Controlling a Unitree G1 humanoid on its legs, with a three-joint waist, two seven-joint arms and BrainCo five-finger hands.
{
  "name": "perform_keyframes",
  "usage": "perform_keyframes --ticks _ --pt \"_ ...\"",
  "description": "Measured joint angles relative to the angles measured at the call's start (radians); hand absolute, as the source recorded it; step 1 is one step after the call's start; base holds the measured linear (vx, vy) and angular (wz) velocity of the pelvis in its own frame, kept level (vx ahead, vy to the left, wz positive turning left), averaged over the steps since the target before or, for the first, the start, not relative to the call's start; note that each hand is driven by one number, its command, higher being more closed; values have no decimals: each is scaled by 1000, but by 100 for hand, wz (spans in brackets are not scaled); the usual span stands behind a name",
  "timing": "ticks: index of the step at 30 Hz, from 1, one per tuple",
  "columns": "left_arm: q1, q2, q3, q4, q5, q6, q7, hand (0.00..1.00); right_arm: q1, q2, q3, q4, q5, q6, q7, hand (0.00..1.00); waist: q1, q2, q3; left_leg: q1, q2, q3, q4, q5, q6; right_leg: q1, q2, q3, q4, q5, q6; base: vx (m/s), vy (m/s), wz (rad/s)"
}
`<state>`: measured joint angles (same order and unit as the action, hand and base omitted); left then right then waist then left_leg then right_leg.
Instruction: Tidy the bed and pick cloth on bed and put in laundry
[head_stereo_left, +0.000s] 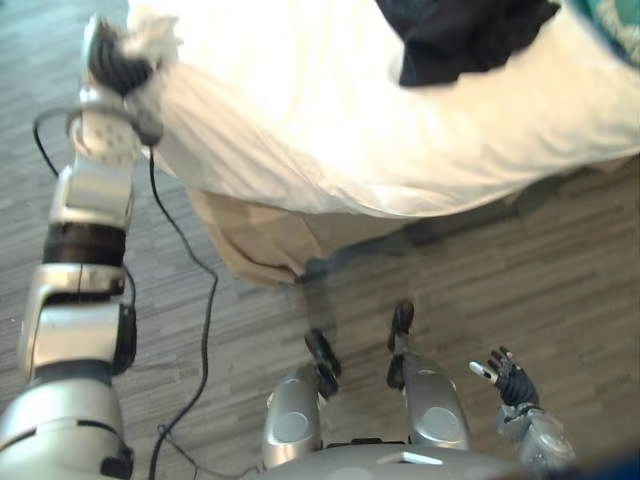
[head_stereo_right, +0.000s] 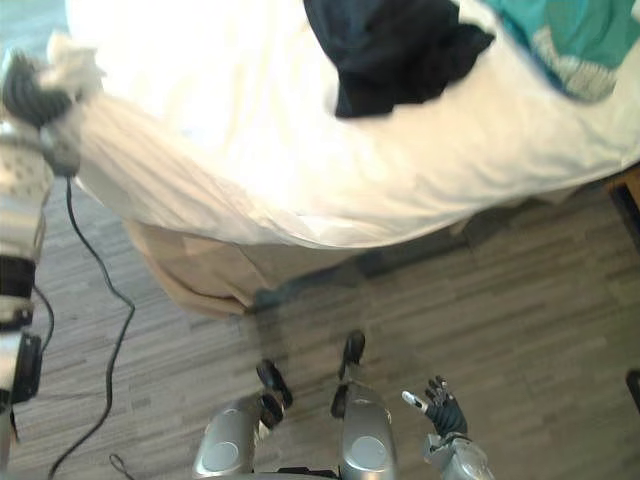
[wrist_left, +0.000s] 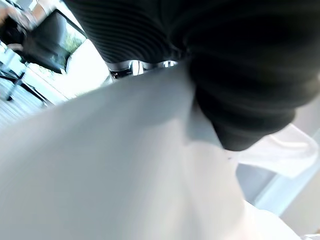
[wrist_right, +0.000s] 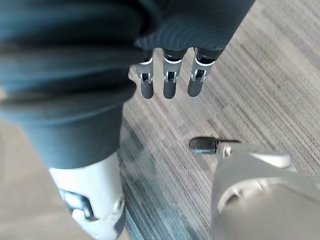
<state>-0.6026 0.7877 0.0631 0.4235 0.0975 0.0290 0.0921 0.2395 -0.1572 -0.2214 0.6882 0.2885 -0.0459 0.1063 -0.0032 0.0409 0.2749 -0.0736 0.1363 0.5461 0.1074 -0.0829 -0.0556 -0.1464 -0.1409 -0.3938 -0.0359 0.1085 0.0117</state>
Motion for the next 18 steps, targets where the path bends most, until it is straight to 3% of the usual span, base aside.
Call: perform_keyframes --ticks 5,6,11,16,18 --pt "339 -117 120 -40 -89 -69 -67 100 1 -1 -8 82 -20 100 -34 0 31 8 -123 108 -10 -56 -72 10 -16 143 18 -63 -60 -11 20 87 40 35" --pt "398 -142 128 -40 -114 -78 -88 0 -1 -1 -13 96 -27 119 -33 0 45 5 -140 126 -11 -66 -80 11 -18 162 19 -75 -60 -17 24 23 62 21" --pt "598 -272 171 -47 -166 -84 -137 0 -9 0 -64 154 -41 191 -31 0 69 -16 -188 169 -24 -106 -115 18 -18 208 16 -105 -61 -29 35 -12 58 15" --pt "690 -392 176 -23 -230 -76 -130 0 -14 -1 -101 200 -37 216 -26 0 71 -34 -204 198 -38 -125 -154 35 -13 228 11 -118 -64 -36 43 -5 28 9" --pt "694 -446 201 58 -225 -93 -117 0 -22 -1 -119 222 -17 216 -26 0 69 -33 -218 215 -44 -126 -172 37 -13 239 11 -118 -64 -41 50 0 0 0"
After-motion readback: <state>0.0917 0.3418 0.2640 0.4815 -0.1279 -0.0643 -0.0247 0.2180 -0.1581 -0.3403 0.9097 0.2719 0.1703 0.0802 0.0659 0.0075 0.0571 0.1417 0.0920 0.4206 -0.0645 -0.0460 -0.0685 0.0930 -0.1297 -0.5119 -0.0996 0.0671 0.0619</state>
